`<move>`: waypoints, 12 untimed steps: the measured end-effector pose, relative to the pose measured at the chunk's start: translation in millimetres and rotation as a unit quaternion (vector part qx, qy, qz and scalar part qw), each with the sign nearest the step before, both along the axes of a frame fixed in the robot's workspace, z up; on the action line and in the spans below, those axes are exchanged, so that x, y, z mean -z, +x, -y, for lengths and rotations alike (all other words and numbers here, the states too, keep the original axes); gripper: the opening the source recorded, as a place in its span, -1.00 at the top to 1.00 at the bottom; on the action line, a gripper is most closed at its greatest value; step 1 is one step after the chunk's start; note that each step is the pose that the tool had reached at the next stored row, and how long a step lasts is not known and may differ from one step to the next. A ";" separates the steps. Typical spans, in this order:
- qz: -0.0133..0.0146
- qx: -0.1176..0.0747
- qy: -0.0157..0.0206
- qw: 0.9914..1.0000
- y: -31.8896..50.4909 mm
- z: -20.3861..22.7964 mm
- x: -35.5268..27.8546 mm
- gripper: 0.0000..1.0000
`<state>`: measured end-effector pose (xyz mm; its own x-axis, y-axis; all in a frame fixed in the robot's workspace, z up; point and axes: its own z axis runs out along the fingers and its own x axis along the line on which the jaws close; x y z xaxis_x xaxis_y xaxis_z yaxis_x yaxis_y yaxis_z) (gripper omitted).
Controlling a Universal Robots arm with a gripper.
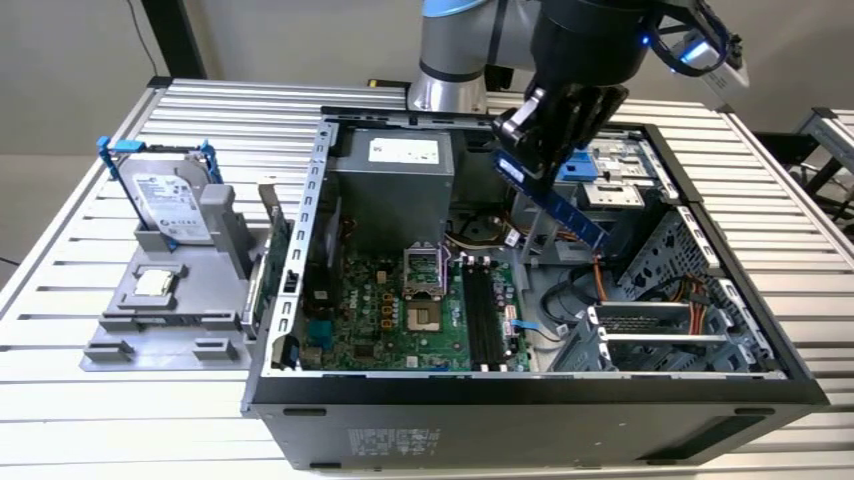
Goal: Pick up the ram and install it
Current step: 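Insert the ram into the slot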
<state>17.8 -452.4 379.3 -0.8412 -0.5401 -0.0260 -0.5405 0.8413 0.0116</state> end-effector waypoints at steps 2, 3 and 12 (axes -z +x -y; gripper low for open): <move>0.000 0.018 0.000 1.000 0.0 0.0 0.0 1.00; 0.000 0.027 0.000 1.000 0.0 0.0 0.0 1.00; 0.000 0.108 0.000 0.994 0.0 0.0 0.1 1.00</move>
<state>17.8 -452.4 379.2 -0.9379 -0.3459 -0.0260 -0.3463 0.9380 0.0115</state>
